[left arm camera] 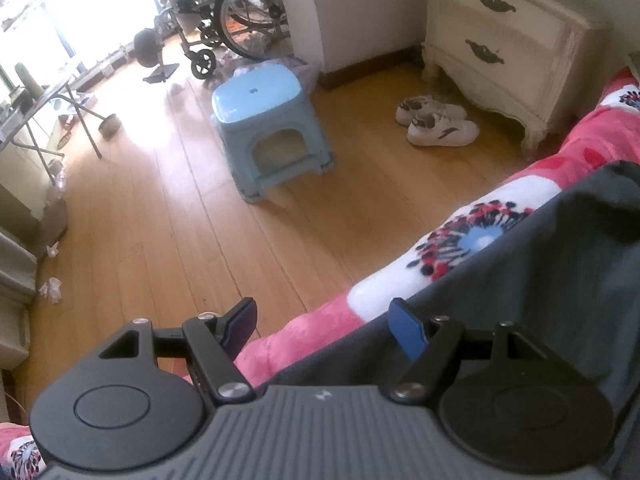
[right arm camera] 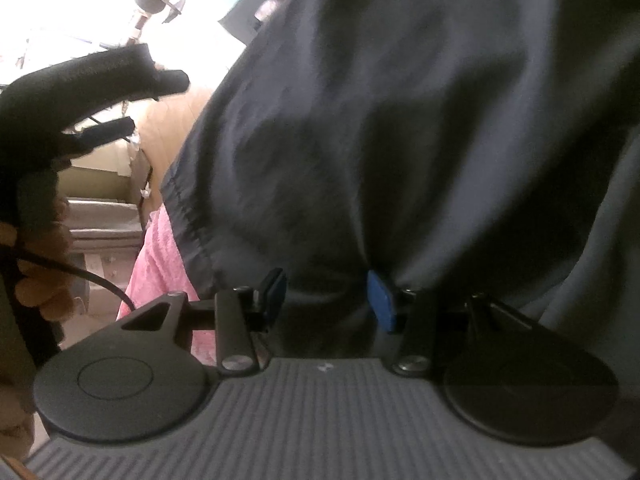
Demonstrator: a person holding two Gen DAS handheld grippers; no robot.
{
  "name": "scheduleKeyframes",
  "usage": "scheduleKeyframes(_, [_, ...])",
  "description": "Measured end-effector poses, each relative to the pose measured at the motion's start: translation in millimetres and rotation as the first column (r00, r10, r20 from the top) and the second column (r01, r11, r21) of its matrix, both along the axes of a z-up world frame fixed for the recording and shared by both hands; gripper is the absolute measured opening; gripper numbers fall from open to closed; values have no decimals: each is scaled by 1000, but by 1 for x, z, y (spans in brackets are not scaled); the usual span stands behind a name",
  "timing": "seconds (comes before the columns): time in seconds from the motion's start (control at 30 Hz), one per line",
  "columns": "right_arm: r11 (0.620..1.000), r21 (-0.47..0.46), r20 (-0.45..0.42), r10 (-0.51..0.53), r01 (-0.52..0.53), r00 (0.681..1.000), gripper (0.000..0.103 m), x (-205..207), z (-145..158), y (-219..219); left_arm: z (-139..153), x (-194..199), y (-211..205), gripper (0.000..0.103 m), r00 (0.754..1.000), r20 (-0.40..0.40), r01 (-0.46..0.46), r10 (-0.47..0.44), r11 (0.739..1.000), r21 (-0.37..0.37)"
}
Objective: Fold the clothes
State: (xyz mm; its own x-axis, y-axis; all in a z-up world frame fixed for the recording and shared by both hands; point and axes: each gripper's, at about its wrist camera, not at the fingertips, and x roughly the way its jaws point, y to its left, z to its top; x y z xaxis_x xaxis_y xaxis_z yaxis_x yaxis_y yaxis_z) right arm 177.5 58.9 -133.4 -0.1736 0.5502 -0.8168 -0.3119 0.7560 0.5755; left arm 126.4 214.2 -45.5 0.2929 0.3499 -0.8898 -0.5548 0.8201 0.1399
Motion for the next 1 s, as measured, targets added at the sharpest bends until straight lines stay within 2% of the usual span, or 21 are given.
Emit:
scheduleKeyframes(0.3, [998,-66,-53,14,-17,998,45,5,-1,8,-14,15,0,64,997,-60,52,-56,996,-67])
scheduleKeyframes(0.43, [997,-75,-70,14,-19,997,45,6,-2,7,-18,25,4,63,995,-60,80,-86,993,-88])
scheduleKeyframes(0.6, [995,-90,-91,27,-35,995,45,9,-4,10,-25,41,13,62,991,-48,119,-128,981,-151])
scheduleKeyframes(0.87, [994,-110,-106,13,-25,994,45,10,-1,15,-37,63,-5,62,943,-117,294,-312,944,-150])
scheduleKeyframes(1.0, [991,-135,-138,-24,5,990,45,15,13,11,-37,63,-12,62,927,-121,333,-354,928,-167])
